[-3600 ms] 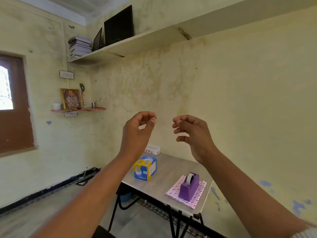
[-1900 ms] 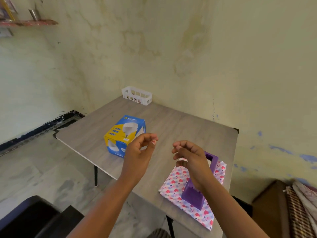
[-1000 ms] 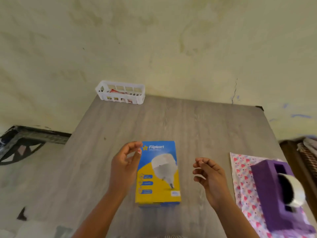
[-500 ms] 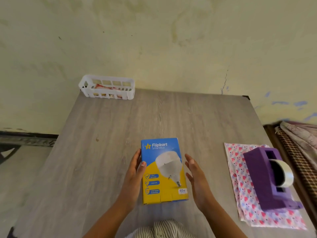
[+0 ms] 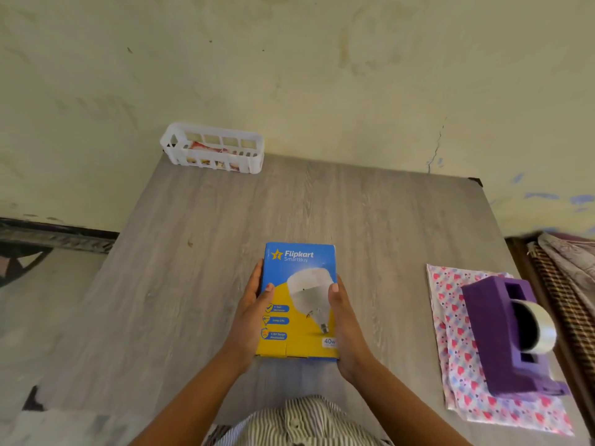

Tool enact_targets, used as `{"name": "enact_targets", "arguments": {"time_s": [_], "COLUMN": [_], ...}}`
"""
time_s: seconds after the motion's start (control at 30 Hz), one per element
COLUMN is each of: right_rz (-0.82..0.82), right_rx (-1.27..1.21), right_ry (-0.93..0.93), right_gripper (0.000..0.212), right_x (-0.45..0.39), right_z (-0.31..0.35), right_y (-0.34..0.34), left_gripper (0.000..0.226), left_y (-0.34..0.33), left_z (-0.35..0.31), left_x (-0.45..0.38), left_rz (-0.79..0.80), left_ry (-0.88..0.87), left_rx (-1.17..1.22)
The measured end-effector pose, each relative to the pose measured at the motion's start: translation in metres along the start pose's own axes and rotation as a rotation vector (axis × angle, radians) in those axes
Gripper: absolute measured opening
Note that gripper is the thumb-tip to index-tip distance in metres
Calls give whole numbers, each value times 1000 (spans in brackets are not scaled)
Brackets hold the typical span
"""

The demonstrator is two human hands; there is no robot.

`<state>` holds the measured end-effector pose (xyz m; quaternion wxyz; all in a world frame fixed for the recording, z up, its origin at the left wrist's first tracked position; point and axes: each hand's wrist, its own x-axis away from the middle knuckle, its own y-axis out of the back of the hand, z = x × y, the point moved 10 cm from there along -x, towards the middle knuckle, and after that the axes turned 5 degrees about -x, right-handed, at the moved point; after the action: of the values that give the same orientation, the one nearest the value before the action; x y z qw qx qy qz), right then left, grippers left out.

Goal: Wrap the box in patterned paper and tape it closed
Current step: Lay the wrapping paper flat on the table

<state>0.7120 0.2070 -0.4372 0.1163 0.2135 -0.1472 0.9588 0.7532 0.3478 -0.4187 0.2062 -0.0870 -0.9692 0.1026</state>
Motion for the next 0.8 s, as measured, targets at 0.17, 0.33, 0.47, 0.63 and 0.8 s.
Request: {"name": "enact_targets", "arguments": {"time_s": [0.17,0.33,0.47,0.63,0.8], "right_rz": [80,166,247,228,243], "right_rx": [44,14,-71,10,13], "right_ry": [43,6,-26,1,23], "right_gripper": [65,50,55,59,49], "right_x": [-15,-20,-14,-10,-10], "right_z": [3,-10,-27,-35,-27], "right_y": [-62,-134,-172,-185,-181], "left_gripper": [42,43,48,52,53], "left_y": [58,127,168,186,189], "left_z": [-25,-46,-52,-49,-51], "left_x": [-4,-1,3,4,4], "left_rz": [-81,-133,-150,-161,-171], "left_ry": [-23,-42,-16,27,1], "left_rx": [2,-52,-97,-158,-216]}}
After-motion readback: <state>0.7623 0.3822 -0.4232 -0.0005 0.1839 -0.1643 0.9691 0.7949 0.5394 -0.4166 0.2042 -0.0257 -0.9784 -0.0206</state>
